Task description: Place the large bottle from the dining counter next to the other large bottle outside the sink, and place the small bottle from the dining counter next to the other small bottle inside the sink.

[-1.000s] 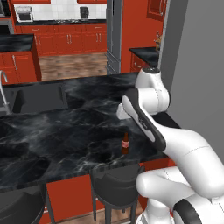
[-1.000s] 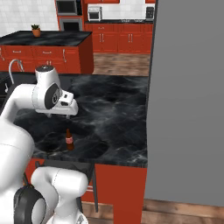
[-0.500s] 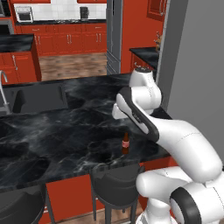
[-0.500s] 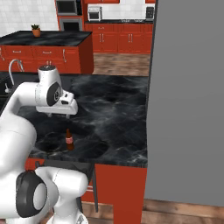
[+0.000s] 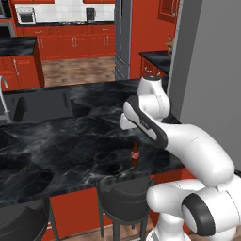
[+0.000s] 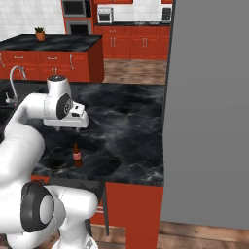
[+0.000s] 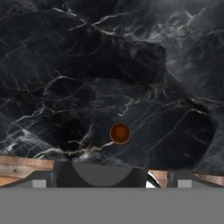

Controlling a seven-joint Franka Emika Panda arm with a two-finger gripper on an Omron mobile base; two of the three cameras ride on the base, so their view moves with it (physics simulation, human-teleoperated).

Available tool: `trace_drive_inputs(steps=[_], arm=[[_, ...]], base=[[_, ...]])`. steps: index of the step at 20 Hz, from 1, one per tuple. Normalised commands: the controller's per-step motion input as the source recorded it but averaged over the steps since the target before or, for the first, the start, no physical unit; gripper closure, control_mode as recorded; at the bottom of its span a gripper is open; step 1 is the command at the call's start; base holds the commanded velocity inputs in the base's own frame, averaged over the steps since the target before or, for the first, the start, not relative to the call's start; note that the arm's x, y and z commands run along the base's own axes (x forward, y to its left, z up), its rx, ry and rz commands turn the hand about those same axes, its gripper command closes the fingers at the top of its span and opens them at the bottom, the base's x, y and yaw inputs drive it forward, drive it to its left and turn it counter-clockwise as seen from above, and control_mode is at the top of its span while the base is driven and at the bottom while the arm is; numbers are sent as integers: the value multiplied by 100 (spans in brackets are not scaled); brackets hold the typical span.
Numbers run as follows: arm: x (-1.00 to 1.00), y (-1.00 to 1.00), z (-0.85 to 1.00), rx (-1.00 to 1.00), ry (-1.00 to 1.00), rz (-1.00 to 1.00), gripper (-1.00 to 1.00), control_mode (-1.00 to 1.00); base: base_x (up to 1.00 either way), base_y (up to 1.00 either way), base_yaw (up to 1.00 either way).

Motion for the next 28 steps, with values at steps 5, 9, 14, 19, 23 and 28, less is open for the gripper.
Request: trace_drive_inputs(steps=[5,9,14,19,23,28], arm=[[33,-1,-12,0,4,6,-100,-100],[6,-6,-9,0,7,4,-100,-100],[0,-2,-12,0,5,3,-100,-100],[2,0,-29,0,2,2,-100,-100],[10,0,-30,0,0,1,-100,-100],[12,-1,-16,0,2,1,-100,-100]], base=[[0,0,0],[0,0,0],[0,0,0],[0,0,0],[0,0,0],[0,0,0]])
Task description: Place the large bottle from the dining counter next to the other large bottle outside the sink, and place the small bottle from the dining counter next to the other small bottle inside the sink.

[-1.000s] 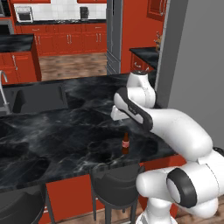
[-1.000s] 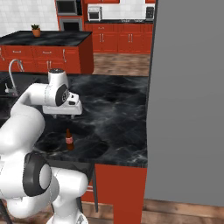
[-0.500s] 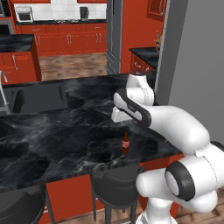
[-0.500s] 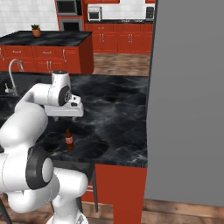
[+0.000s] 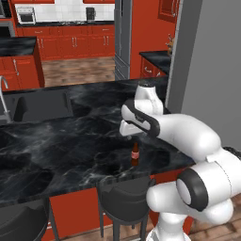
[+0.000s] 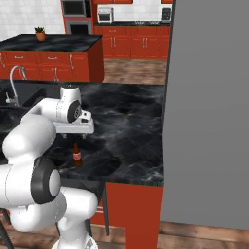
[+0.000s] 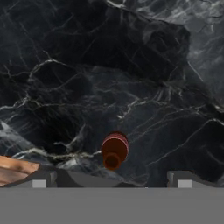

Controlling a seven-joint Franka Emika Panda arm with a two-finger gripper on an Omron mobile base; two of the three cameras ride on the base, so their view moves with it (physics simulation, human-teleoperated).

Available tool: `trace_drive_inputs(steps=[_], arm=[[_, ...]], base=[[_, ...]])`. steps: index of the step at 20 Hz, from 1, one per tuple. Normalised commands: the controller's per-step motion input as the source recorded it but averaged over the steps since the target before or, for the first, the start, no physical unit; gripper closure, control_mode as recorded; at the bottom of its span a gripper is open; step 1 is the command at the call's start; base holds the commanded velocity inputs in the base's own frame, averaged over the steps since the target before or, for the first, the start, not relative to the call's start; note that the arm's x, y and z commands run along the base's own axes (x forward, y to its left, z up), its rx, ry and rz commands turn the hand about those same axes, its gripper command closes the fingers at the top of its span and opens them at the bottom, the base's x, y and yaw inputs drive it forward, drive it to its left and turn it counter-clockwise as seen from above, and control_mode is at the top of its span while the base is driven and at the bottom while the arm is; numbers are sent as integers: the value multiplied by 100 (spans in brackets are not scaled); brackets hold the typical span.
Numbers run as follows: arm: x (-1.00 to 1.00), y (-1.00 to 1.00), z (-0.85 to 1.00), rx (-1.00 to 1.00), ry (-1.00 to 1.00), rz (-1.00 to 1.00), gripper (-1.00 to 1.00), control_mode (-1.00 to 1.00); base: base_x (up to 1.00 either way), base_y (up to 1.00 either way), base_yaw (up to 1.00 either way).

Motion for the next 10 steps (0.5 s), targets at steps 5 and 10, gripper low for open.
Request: trace_drive_inputs(steps=[5,10], arm=[[2,-2,-9,0,7,1,-100,-100],[0,0,-15,0,5,1,-100,-100]], base=[[0,0,0],[0,0,0]])
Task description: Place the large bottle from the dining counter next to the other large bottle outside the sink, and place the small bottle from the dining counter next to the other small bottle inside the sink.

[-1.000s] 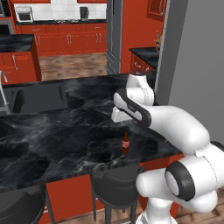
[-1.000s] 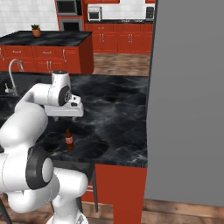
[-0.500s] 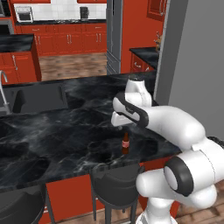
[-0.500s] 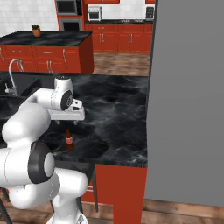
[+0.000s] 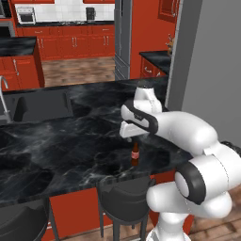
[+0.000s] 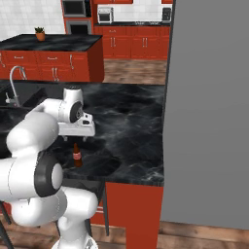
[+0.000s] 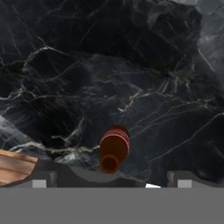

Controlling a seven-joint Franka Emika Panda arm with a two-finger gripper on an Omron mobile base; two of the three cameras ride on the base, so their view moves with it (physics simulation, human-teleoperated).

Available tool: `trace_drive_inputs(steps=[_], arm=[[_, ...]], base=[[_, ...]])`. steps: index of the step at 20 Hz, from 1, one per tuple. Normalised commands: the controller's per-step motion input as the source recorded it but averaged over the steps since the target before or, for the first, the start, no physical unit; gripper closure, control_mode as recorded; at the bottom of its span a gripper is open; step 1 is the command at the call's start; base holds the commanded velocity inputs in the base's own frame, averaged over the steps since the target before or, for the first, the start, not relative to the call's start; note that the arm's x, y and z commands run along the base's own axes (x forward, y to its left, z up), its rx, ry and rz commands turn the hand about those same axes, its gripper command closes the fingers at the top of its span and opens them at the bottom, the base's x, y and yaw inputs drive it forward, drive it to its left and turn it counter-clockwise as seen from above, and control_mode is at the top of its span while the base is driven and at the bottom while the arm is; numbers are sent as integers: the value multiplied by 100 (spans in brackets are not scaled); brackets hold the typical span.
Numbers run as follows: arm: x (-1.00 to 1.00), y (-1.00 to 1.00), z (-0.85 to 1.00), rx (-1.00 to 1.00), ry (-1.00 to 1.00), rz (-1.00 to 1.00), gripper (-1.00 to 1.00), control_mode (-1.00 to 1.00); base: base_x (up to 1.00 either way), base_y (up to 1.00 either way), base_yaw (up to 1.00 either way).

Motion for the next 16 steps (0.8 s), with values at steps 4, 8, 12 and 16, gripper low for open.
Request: trace_drive_inputs(steps=[4,8,12,16], arm=[[0,0,-20,0,3,0,-100,-100],[0,0,-16,0,3,0,-100,-100],[0,0,-8,0,3,0,-100,-100],[0,5,-4,0,4,0,-100,-100]], base=[[0,0,0],[0,0,0],[0,0,0],[0,0,0]])
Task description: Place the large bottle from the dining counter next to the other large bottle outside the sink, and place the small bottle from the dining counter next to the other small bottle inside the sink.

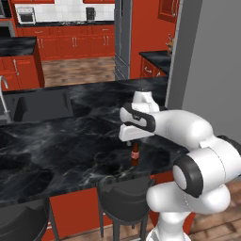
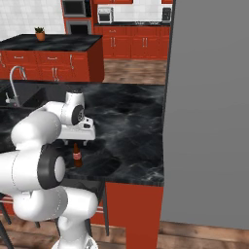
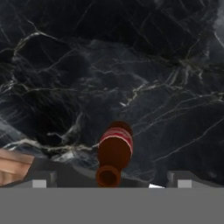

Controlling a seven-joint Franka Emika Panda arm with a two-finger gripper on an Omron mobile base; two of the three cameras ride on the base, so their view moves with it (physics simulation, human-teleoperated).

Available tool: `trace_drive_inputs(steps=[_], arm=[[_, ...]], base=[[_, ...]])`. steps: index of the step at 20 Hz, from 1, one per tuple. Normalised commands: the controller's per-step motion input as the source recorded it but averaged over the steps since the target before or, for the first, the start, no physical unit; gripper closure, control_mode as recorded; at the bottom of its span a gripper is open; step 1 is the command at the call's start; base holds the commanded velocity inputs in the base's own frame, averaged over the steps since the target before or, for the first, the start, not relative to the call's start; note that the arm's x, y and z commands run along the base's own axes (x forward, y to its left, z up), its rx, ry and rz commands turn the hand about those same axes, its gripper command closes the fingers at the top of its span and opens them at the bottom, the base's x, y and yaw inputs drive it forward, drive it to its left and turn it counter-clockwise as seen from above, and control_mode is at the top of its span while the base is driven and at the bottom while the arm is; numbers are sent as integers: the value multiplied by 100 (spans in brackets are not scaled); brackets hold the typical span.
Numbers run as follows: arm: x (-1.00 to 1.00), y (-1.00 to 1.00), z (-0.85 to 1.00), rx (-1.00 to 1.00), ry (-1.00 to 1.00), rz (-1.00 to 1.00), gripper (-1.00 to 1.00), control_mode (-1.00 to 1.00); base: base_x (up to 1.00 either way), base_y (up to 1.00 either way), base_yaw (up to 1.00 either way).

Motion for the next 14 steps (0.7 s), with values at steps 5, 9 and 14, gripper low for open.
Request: trace_drive_inputs(steps=[5,9,14], arm=[[0,4,-3,0,4,0,-100,-100],[0,0,-10,0,2,1,-100,-100],[0,0,-18,0,1,1,-100,-100]], base=[[0,0,0],[0,0,0],[0,0,0]])
